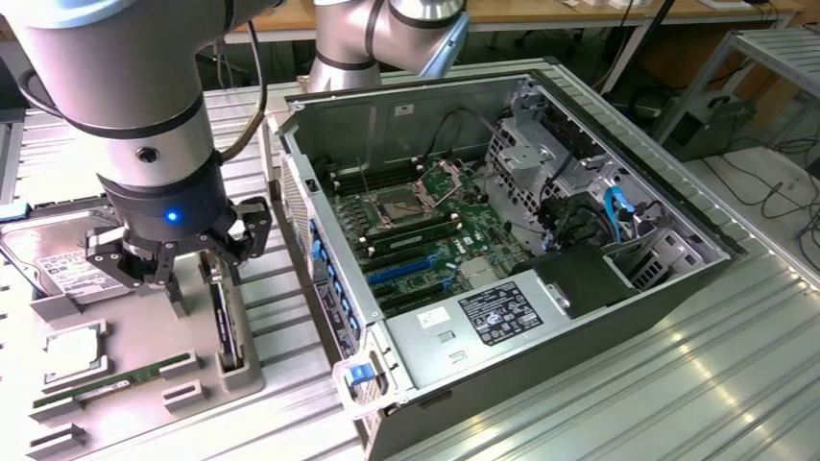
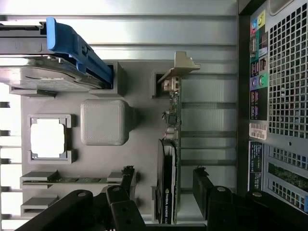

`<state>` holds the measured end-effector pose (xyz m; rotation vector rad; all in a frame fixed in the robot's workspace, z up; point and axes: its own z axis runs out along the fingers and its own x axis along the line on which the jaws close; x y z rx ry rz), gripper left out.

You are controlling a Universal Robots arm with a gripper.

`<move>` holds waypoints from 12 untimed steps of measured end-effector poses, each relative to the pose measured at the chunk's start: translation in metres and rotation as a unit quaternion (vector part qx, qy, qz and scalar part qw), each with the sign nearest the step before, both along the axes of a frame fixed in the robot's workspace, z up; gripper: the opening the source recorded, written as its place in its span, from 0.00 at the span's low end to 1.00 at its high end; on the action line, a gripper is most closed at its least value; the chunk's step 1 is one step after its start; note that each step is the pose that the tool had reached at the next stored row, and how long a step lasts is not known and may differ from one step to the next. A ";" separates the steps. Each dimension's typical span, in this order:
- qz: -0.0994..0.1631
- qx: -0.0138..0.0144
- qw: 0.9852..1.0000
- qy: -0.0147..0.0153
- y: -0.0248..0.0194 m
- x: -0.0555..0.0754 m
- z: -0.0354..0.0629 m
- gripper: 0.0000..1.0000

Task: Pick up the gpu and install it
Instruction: 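Pick up the gpu and move the gpu toward the slot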

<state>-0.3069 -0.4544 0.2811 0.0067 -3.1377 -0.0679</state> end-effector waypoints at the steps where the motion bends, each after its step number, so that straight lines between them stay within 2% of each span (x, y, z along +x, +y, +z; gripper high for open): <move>1: 0.000 0.000 1.000 0.000 0.0000 0.000 -0.0009 0.60; 12: 0.000 0.000 1.000 0.003 0.0000 0.000 -0.0125 0.60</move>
